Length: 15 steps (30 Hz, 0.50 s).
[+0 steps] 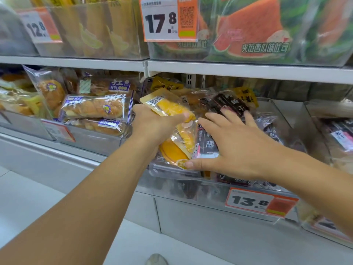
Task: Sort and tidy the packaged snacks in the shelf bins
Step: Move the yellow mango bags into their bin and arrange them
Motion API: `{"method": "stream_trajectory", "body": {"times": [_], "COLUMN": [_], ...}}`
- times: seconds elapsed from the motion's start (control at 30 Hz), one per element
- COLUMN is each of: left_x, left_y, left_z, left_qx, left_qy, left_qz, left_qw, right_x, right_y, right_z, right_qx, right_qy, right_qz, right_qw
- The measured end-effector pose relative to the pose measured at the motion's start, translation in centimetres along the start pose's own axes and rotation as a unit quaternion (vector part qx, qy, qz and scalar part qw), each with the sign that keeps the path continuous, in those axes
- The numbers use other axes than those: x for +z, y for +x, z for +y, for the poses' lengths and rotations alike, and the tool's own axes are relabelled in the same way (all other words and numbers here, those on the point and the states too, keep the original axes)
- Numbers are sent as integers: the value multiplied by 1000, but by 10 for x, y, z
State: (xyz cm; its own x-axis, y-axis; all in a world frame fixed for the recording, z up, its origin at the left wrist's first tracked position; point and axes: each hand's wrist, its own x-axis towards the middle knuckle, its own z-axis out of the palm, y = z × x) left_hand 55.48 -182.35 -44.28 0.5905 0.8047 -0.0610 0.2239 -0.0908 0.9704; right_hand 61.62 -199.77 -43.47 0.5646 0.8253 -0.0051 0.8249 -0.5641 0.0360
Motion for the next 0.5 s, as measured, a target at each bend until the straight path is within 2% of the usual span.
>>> {"method": "stream_trajectory", "body": {"times": [0.07,0.23,0.5], "left_x": [5,-1,-48], "left_y": [1,2,-8], "left_z": [-1,1,1], "left_qx": [8,7,15], "left_qy": [10,-60,-73], "left_qz": [17,15,-6], "left_qw": [1000,998,997], "right_x": [-1,-4,-6], "right_y": [1,2,10], "right_z": [1,6,10], "right_qx": [-3,0,1], "right_qy": [3,15,6], "right_qz": [2,13,26], "right_qw": [1000,1000,1000]}}
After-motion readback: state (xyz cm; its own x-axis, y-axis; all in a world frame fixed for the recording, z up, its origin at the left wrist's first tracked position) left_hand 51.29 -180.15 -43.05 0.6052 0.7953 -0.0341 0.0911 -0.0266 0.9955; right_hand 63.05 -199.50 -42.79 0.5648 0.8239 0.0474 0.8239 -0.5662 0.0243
